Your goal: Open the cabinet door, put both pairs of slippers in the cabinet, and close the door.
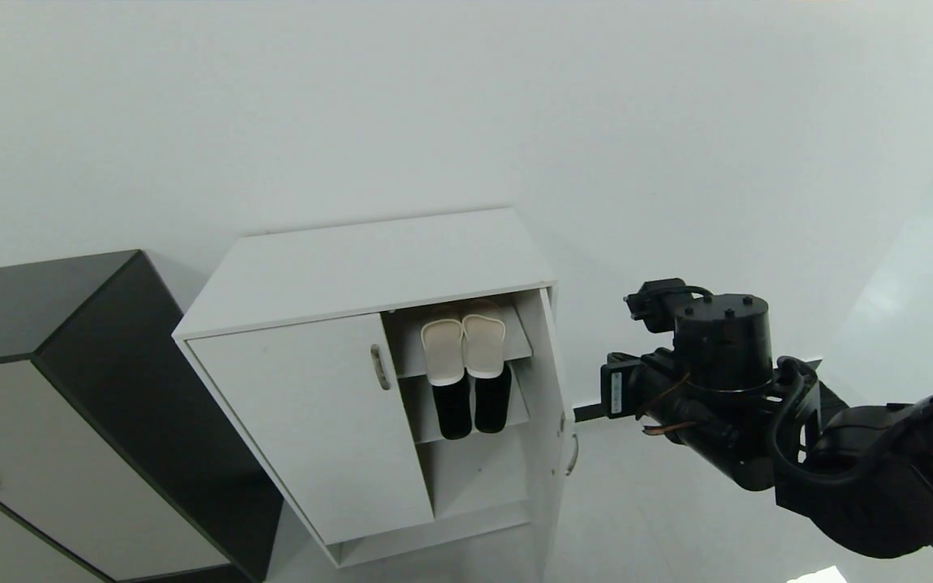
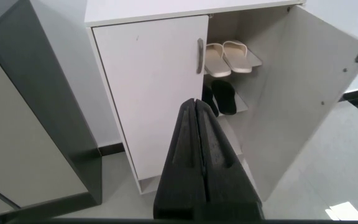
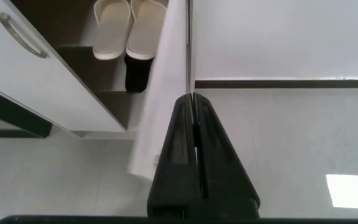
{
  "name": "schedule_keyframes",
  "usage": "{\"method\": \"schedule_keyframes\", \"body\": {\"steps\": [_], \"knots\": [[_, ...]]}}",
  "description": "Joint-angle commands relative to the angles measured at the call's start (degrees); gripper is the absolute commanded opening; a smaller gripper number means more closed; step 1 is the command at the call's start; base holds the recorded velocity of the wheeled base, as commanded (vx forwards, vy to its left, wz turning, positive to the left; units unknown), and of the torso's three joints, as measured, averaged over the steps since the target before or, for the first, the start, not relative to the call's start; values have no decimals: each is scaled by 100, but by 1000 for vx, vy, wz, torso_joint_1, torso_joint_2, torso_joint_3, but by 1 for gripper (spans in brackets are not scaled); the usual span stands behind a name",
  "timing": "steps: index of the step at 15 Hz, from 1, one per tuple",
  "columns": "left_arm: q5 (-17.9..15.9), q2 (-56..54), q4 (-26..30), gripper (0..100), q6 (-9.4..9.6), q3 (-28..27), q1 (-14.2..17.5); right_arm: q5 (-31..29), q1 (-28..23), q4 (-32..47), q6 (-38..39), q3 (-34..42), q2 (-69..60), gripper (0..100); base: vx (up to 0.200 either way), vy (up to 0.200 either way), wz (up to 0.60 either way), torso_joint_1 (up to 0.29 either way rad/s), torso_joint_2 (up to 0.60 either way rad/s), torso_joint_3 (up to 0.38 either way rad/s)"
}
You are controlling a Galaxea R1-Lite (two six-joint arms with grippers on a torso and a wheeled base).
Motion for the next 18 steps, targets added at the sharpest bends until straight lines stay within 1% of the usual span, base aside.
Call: {"method": "schedule_keyframes", "body": {"steps": [1, 5, 11, 15, 18], "knots": [[0, 0, -1, 0, 0, 0, 1, 0, 37, 0, -1, 30, -32, 0, 0, 0, 0, 0, 0, 0], [0, 0, -1, 0, 0, 0, 1, -9, 46, -9, -142, 65, 12, 0, 0, 0, 0, 0, 0, 0], [0, 0, -1, 0, 0, 0, 1, -9, 46, -9, -150, 100, 38, 0, 0, 0, 600, 2, 2, 2], [0, 9, -1, 0, 0, 0, 1, -18, 19, -35, -186, 100, 20, 0, 0, 0, 0, 0, 0, 0], [0, 0, -1, 0, 0, 0, 1, -44, -174, -88, -669, 416, -129, 0, 0, 0, 0, 0, 0, 0]]}}
